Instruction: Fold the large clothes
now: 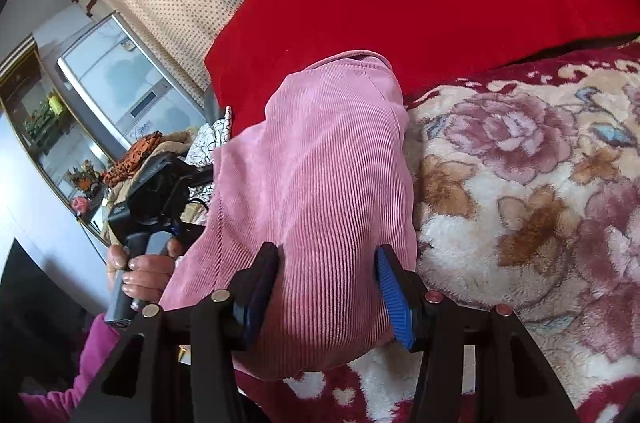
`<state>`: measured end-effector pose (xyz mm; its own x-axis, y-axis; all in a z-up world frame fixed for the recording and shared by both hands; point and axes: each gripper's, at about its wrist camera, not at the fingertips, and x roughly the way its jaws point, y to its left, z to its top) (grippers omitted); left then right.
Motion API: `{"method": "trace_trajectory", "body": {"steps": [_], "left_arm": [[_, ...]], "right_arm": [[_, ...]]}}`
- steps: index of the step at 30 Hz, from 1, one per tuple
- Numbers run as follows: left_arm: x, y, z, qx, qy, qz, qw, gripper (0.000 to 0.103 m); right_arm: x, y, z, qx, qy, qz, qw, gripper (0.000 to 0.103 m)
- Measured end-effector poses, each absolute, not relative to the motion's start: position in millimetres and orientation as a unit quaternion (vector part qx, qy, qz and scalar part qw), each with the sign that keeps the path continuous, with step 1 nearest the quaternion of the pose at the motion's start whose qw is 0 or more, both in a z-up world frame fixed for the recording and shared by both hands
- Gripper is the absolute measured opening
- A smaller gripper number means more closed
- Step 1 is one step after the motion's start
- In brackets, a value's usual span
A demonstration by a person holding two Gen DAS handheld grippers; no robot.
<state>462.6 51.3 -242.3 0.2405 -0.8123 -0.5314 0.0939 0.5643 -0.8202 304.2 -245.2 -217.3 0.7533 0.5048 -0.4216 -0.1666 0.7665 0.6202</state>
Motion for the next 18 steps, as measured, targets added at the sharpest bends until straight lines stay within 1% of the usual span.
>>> {"method": "trace_trajectory", "body": {"steps": [7,12,16,18], "left_arm": [[449.1,62.6,-238.2,-0.339,0.533,-0.324,0.704,0.085],[441.6,81.6,-255.1,-0.379,0.542,-0.300,0.688,0.086],[433.3,90.2,-247.5,-0.398,0.521,-0.300,0.692,0.087],[428.2,92.2,-239.3,-0.404,0.503,-0.312,0.697,0.090]], "right_arm": [[300.6,-233.3,-219.3,0.243,0.284,0.180,0.910,0.053],[304.5,-237.6,-222.5,0.248,0.286,0.191,0.906,0.056],[305.9,-239.1,-224.4,0.250,0.288,0.196,0.903,0.057],[306.3,-239.6,-224.9,0.252,0.289,0.197,0.902,0.057]]}}
